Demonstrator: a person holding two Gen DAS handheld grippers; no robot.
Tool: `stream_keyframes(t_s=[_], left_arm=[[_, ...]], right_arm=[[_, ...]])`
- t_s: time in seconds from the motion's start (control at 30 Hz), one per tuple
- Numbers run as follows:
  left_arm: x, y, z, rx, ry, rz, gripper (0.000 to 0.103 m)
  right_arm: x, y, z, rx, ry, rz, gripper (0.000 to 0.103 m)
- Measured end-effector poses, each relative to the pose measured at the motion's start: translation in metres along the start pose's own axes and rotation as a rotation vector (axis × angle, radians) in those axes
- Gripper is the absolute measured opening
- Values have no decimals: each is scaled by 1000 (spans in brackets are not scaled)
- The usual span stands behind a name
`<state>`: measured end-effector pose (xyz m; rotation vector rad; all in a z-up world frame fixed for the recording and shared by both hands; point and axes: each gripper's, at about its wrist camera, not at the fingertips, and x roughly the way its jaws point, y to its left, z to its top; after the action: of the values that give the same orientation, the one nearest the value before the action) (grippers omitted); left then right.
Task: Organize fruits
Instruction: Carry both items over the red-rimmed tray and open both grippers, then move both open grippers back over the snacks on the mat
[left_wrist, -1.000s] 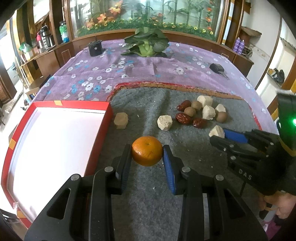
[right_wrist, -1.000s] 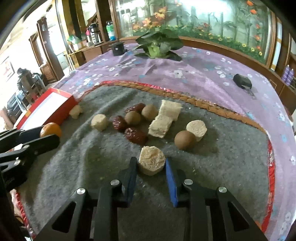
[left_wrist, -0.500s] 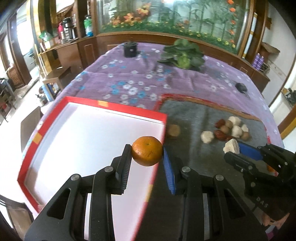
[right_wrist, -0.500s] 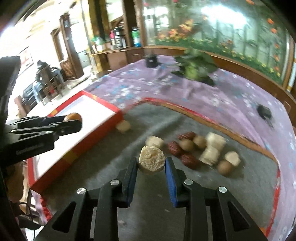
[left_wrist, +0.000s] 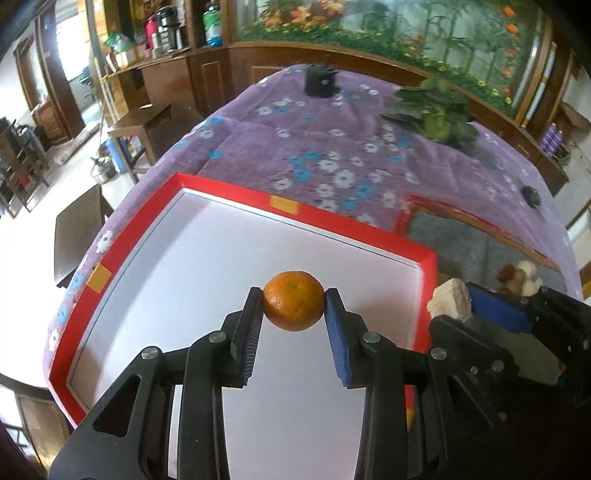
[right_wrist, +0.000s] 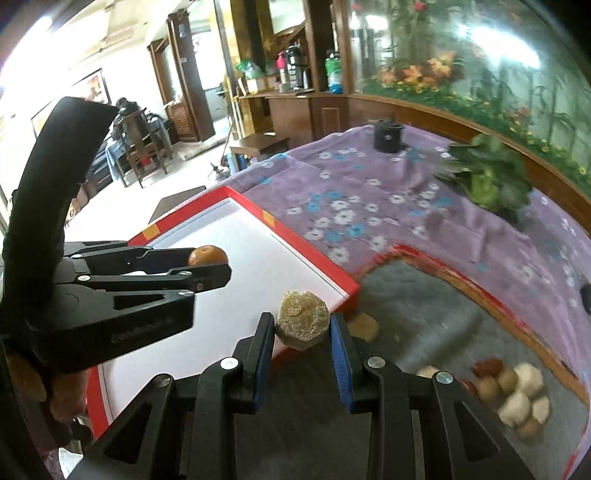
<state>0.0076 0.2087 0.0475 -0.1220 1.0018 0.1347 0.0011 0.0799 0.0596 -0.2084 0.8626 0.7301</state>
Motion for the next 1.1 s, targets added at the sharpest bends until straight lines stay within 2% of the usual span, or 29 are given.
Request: stream_keyframes(t_s=[0.2,0.53,0.67,0.7,0.73,0.8,1.0,1.1], left_arm=[[22,14,4,-33,39,28,33],[32,19,8,-45,31,45,34],[33,19,7,-60,31,51,38],[32,20,6,-64,31,57,44],[31,21,6,-72,28,62,55],[28,22,5,-85,13,65,63],[13,22,1,-101,-17,82,63],[3,15,-3,-86,-37,84,63]], right_arm=[[31,5,10,-8,39,18,29],[60,9,11,-38,82,-24,29],[58,7,11,-22,74,2,35],[57,7,10,-13,69,13,36],[55,7,10,-8,63,20,39],[51,8,9,-7,56,19,40],[24,7,1,8,12,12,41],[4,1,-5,26,-26,-8,50]])
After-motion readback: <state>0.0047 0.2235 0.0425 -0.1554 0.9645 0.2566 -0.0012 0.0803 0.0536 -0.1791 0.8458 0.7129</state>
